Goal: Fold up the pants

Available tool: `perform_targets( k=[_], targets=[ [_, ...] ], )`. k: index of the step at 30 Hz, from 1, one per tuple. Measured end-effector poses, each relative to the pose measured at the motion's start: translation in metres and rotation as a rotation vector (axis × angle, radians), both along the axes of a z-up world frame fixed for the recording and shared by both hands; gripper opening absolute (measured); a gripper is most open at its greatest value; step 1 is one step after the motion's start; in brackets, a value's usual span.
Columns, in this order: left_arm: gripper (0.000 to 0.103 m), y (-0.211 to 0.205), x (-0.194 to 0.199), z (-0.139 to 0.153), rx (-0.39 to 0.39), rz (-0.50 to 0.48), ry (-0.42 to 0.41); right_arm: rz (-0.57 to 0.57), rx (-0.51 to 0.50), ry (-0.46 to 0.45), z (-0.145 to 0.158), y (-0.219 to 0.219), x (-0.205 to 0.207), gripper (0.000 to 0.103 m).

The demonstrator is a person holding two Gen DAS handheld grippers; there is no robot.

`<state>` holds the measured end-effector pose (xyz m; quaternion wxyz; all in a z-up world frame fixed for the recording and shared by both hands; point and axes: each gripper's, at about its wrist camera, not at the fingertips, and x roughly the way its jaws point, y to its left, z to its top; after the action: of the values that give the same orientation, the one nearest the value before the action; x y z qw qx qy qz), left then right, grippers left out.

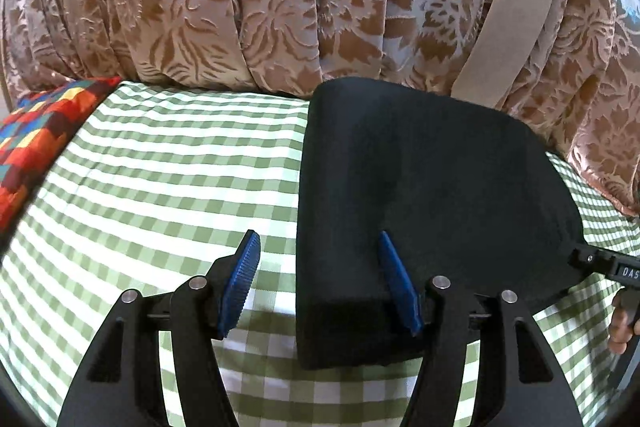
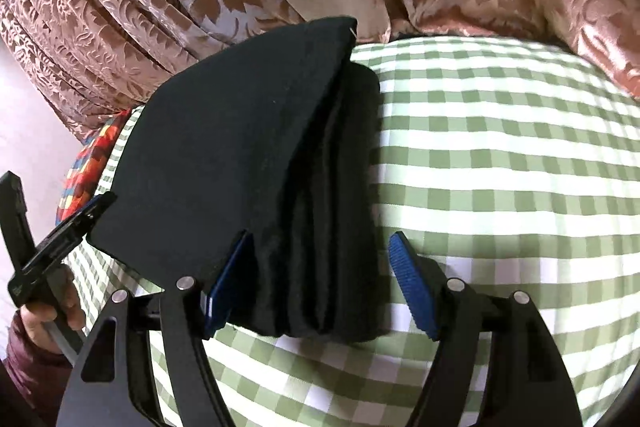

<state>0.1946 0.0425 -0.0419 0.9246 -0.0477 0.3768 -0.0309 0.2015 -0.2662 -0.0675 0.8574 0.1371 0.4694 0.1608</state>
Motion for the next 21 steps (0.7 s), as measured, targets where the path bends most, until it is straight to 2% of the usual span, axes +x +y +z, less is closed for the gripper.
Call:
perform_targets(
  k=[14,21],
  targets=[
    [0.060,-0.011,-0.051,0.029,0.011,-0.019,-0.083,-0.077,-0.088,-0.058,0.021,0.010,-0.033,0.080],
    [0.060,-0.014,-0.058,0.031,0.021,-0.023,-0.085,-0.108,-0.188,-0.057,0.019,0.016,-0.034,0.083]
  ],
)
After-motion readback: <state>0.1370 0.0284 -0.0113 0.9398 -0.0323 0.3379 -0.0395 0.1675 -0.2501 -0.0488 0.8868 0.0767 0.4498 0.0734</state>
